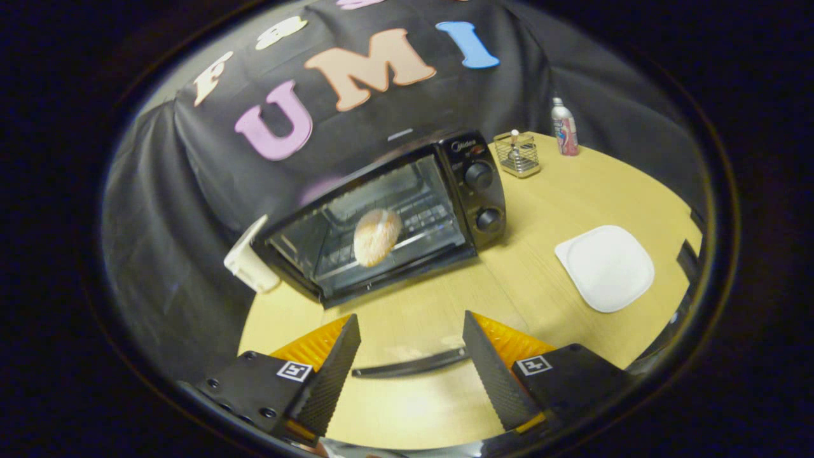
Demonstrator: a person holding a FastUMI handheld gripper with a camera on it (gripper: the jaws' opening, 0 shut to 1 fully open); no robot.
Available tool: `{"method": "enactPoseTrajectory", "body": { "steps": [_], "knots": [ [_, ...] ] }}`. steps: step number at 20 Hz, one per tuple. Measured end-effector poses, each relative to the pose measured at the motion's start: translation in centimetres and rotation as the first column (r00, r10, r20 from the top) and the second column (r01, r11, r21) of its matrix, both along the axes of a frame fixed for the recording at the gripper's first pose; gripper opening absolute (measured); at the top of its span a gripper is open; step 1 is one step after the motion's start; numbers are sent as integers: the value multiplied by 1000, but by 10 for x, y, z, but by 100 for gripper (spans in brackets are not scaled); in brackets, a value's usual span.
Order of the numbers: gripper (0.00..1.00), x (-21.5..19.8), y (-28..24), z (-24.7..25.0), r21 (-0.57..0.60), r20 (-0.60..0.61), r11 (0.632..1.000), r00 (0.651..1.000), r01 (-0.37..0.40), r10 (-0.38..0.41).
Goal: Open the toaster oven, put the food inside, and close the toaster oven door.
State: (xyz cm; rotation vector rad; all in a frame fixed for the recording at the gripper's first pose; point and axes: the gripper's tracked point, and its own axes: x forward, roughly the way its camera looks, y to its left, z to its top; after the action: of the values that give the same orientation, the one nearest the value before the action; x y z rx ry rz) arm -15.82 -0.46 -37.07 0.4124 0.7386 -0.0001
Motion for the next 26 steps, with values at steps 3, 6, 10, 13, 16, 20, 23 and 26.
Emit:
{"method": "enactPoseTrajectory", "body": {
  "steps": [3, 6, 10, 13, 16, 20, 23, 26],
  "knots": [
    [100, -38, 22, -24, -62, -64, 990, 990, -130, 126],
    [100, -49, 27, -34, -145, -108, 965, 973, -219, 205],
    [100, -58, 23, -57, -241, -175, 935, 959, -260, 222],
    [100, -59, 23, -71, -260, -209, 925, 951, -277, 227],
    [100, -53, 25, -79, -264, -221, 922, 948, -282, 227],
    [100, -41, 29, -84, -259, -225, 921, 945, -291, 235],
    [100, -31, 30, -84, -256, -216, 922, 947, -290, 238],
    [100, -29, 28, -84, -248, -228, 925, 946, -287, 232]
  ]
}}
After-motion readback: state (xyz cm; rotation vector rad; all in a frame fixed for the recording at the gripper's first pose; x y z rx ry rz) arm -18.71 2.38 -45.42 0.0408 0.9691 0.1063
